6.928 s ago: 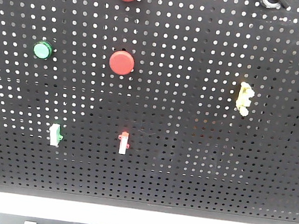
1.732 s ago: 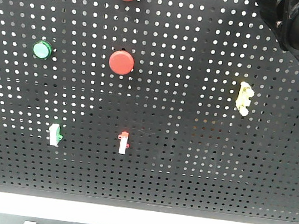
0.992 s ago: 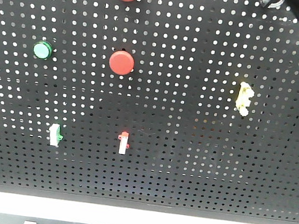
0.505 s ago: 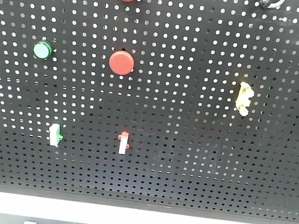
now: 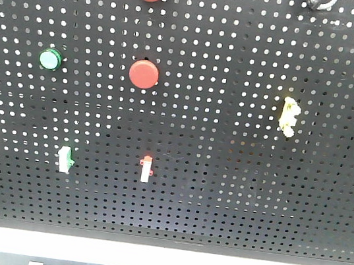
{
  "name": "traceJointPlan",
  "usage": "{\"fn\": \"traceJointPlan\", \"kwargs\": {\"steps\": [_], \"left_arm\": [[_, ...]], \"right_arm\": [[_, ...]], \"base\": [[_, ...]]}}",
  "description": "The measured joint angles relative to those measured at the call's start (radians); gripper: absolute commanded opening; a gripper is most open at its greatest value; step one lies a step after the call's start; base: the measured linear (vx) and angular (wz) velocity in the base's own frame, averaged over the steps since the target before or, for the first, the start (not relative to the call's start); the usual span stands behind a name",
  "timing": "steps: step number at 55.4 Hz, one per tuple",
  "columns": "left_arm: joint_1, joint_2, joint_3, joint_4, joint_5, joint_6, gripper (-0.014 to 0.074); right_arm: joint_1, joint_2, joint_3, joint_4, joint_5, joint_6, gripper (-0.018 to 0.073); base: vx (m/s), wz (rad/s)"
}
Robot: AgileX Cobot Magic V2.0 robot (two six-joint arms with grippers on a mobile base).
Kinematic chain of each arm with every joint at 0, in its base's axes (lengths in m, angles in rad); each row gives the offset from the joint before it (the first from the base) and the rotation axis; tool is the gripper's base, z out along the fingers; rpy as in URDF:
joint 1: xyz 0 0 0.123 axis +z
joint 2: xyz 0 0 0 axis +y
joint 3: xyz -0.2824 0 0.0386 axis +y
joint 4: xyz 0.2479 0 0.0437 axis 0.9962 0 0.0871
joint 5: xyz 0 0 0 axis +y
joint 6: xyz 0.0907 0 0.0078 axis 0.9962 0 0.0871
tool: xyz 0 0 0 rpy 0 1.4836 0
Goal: Rotate knob clockwise with right arm
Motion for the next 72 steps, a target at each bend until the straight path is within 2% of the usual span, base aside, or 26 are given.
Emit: {"fn": "traceJointPlan", "kwargs": {"steps": [6, 12, 23, 31, 37, 47, 54, 63, 72], "left_arm": [[0.000, 0.000, 0.000, 0.000, 0.000, 0.000, -0.0006], [0.000, 0.000, 0.000, 0.000, 0.000, 0.000, -0.0006], [0.000, 0.000, 0.000, 0.000, 0.000, 0.000, -0.0006], [0.000, 0.000, 0.000, 0.000, 0.000, 0.000, -0.0006], [0.000, 0.000, 0.000, 0.000, 0.000, 0.000, -0.0006], [0.000, 0.001, 0.000, 0.000, -0.001, 0.000, -0.0006], [0.000, 0.001, 0.000, 0.000, 0.001, 0.000, -0.0006], [0.000, 0.001, 0.000, 0.000, 0.001, 0.000, -0.0006], [0.000, 0.001, 0.000, 0.000, 0.000, 0.000, -0.0006]], "right_arm": [[0.000, -0.003, 0.035, -0.005, 0.000, 0.000, 0.0395], [-0.017, -0.029, 0.081, -0.051, -0.005, -0.004, 0.0369], [-0.163, -0.221, 0.251, -0.096, -0.010, -0.048, 0.0323], [-0.258, -0.406, 0.417, -0.114, -0.012, -0.142, 0.0295], [-0.301, -0.535, 0.541, -0.112, -0.021, -0.279, 0.0241], [-0.321, -0.623, 0.711, -0.070, -0.113, -0.436, 0.0101], [-0.321, -0.623, 0.804, -0.067, -0.192, -0.455, -0.0016], [-0.321, -0.623, 0.905, -0.067, -0.304, -0.436, -0.0013], [-0.321, -0.623, 0.910, -0.067, -0.276, -0.417, -0.0013]], "base": [[0.00, 0.00], [0.00, 0.00], [0.00, 0.00], [0.00, 0.00], [0.00, 0.00], [0.00, 0.00], [0.00, 0.00], [0.00, 0.00], [0.00, 0.00]]}}
